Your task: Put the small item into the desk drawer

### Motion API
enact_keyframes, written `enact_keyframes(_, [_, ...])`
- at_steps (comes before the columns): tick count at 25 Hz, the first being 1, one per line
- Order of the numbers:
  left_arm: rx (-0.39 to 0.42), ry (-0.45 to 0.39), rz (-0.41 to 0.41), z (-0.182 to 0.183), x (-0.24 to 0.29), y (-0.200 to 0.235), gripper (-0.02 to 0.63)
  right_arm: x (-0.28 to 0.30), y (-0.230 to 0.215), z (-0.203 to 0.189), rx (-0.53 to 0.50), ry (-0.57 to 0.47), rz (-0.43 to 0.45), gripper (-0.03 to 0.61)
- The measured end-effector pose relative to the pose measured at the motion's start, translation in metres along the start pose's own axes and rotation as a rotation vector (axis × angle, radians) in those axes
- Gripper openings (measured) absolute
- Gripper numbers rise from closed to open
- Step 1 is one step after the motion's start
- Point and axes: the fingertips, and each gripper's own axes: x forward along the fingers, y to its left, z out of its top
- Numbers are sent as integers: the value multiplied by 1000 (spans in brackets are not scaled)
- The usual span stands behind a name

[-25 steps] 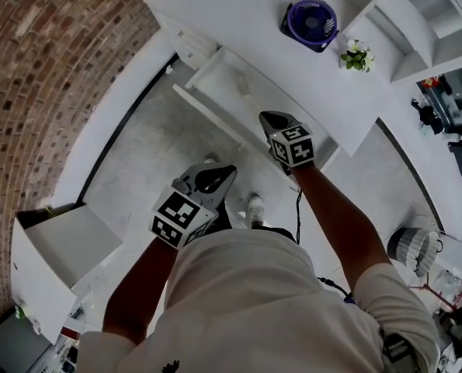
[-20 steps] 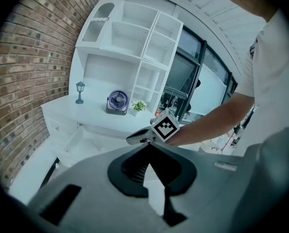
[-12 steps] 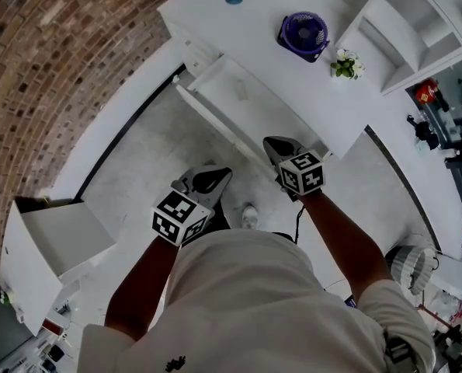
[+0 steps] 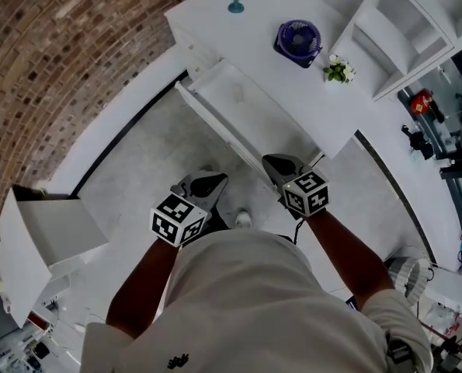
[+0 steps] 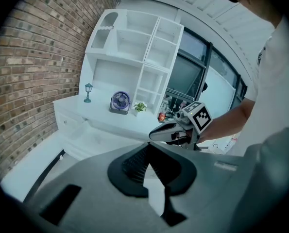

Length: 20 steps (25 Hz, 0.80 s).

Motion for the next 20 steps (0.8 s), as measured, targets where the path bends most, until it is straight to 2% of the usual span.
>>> enact_keyframes(20, [-34, -13, 48, -22, -16, -43, 6, -61, 48, -12, -37, -30, 78, 12])
